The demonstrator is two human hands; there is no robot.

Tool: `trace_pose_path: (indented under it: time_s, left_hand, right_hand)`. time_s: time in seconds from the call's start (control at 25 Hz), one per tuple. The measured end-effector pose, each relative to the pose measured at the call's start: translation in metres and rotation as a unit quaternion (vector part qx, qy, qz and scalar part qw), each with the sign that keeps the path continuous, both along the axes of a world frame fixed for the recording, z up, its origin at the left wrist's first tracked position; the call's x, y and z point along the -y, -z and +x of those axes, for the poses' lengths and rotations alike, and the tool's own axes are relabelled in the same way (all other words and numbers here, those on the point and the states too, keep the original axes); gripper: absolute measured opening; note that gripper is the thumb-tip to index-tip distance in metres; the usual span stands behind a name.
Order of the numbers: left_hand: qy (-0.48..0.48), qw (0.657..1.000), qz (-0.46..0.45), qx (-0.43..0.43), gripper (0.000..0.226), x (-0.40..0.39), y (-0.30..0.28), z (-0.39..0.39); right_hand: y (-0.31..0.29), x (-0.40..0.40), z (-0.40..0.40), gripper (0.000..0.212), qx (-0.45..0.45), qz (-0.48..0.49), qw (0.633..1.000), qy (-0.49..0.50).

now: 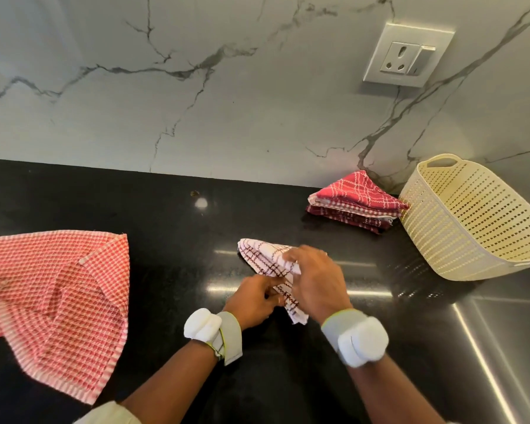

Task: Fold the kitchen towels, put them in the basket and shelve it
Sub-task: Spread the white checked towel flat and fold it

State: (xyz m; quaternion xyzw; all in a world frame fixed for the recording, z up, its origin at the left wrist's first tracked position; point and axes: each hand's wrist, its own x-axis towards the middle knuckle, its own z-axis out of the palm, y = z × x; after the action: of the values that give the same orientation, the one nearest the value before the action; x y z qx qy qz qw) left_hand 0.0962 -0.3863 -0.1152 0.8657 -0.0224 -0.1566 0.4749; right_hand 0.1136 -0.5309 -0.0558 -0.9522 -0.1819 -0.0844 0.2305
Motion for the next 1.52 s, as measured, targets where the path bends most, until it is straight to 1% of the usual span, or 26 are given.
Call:
trace_pose_path:
  time_s: [0.08, 0.2, 0.24, 0.28, 0.32, 0.36, 0.4, 0.44, 0.48, 0.52, 0.56, 0.6, 0.64, 0.68, 0.76, 0.84, 0.92, 1.0, 1.04, 1.12, 1.2, 1.24, 1.32, 1.4, 1.48, 1.52]
  left_hand:
    - [0.012, 1.0, -0.027, 0.005, 0.031, 0.0, 0.0, -0.002]
    - [0.015, 0.996, -0.083, -0.008, 0.024, 0.001, 0.005, -0.008]
    - [0.007, 0.996, -0.087, -0.014, 0.023, 0.003, 0.004, -0.009]
    - [-0.021, 0.998, -0.064, -0.01, 0.02, 0.004, 0.004, -0.011]
    - [-0.062, 0.998, -0.005, 0.025, 0.017, 0.005, 0.003, -0.014]
    - [-0.105, 0.987, 0.074, 0.093, 0.015, 0.003, -0.002, -0.017]
    - [-0.128, 0.966, 0.136, 0.18, 0.017, 0.002, -0.007, -0.018]
    - [-0.118, 0.942, 0.173, 0.262, 0.022, 0.001, -0.01, -0.016]
    - [-0.079, 0.924, 0.197, 0.318, 0.029, -0.001, -0.011, -0.013]
    - [-0.022, 0.913, 0.222, 0.341, 0.036, -0.003, -0.009, -0.007]
    - [0.04, 0.908, 0.25, 0.334, 0.044, -0.005, -0.004, 0.0]
    - [0.097, 0.907, 0.281, 0.3, 0.054, -0.007, 0.001, 0.006]
    - [0.138, 0.906, 0.31, 0.253, 0.062, -0.008, 0.004, 0.01]
    - [0.155, 0.905, 0.329, 0.22, 0.067, -0.008, 0.011, 0.012]
    - [0.141, 0.91, 0.337, 0.199, 0.07, -0.005, 0.021, 0.013]
    - [0.123, 0.916, 0.329, 0.191, 0.072, 0.0, 0.025, 0.013]
    - [0.114, 0.918, 0.332, 0.184, 0.074, 0.002, 0.025, 0.013]
    - [0.102, 0.928, 0.321, 0.16, 0.074, 0.005, 0.017, 0.015]
    - [0.082, 0.936, 0.309, 0.148, 0.069, 0.008, 0.011, 0.018]
    - [-0.002, 0.943, 0.298, 0.146, 0.051, 0.016, 0.0, 0.025]
    - [-0.088, 0.935, 0.307, 0.153, 0.034, 0.026, -0.008, 0.032]
    - [-0.108, 0.929, 0.322, 0.147, 0.029, 0.029, -0.01, 0.034]
    - [-0.121, 0.929, 0.329, 0.12, 0.035, 0.033, -0.008, 0.035]
    - [-0.124, 0.946, 0.295, 0.051, 0.048, 0.027, -0.009, 0.037]
    - [-0.09, 0.966, 0.242, -0.003, 0.042, 0.015, -0.016, 0.039]
    - [-0.064, 0.976, 0.206, -0.006, 0.036, 0.01, -0.019, 0.039]
  right_hand:
    - [0.018, 0.001, -0.016, 0.045, -0.046, 0.003, 0.999, 0.012]
    - [0.043, 0.006, -0.031, 0.047, 0.009, -0.01, 1.0, 0.02]
    - [0.045, 0.007, -0.033, 0.046, 0.014, -0.003, 0.999, 0.03]
    - [0.051, 0.009, -0.033, 0.043, 0.018, -0.002, 0.999, 0.037]
    - [0.055, 0.01, -0.034, 0.038, 0.018, 0.003, 0.999, 0.043]
    - [0.061, 0.012, -0.036, 0.037, 0.015, 0.006, 0.999, 0.046]
    - [0.066, 0.015, -0.037, 0.039, 0.01, 0.008, 0.999, 0.047]
    - [0.072, 0.02, -0.036, 0.042, 0.015, 0.006, 0.999, 0.04]
    - [0.077, 0.024, -0.037, 0.045, 0.018, 0.007, 0.999, 0.029]
    - [0.081, 0.029, -0.035, 0.047, 0.022, 0.01, 1.0, 0.019]
    - [0.082, 0.034, -0.033, 0.048, 0.017, 0.015, 1.0, 0.014]
    - [0.084, 0.04, -0.03, 0.048, 0.011, 0.025, 1.0, 0.015]
    - [0.083, 0.044, -0.026, 0.049, -0.003, 0.039, 0.999, 0.02]
    - [0.083, 0.046, -0.024, 0.051, -0.017, 0.053, 0.998, 0.022]
    - [0.085, 0.047, -0.026, 0.053, -0.038, 0.053, 0.998, 0.014]
    - [0.092, 0.051, -0.038, 0.053, -0.043, 0.016, 0.999, 0.001]
    - [0.098, 0.057, -0.053, 0.053, -0.053, -0.001, 0.998, 0.019]
    - [0.098, 0.063, -0.066, 0.054, -0.07, 0.004, 0.996, 0.048]
    - [0.098, 0.065, -0.07, 0.055, -0.071, 0.007, 0.996, 0.057]
    - [0.097, 0.066, -0.076, 0.054, -0.066, 0.002, 0.995, 0.073]
    - [0.096, 0.064, -0.078, 0.055, -0.069, -0.007, 0.994, 0.086]
    - [0.096, 0.062, -0.078, 0.055, -0.071, -0.007, 0.993, 0.09]
    - [0.094, 0.063, -0.079, 0.055, -0.072, 0.007, 0.993, 0.098]
    - [0.09, 0.065, -0.079, 0.053, -0.092, 0.049, 0.989, 0.108]
    - [0.081, 0.066, -0.077, 0.05, -0.121, 0.098, 0.98, 0.126]
    - [0.075, 0.068, -0.073, 0.049, -0.133, 0.109, 0.976, 0.133]
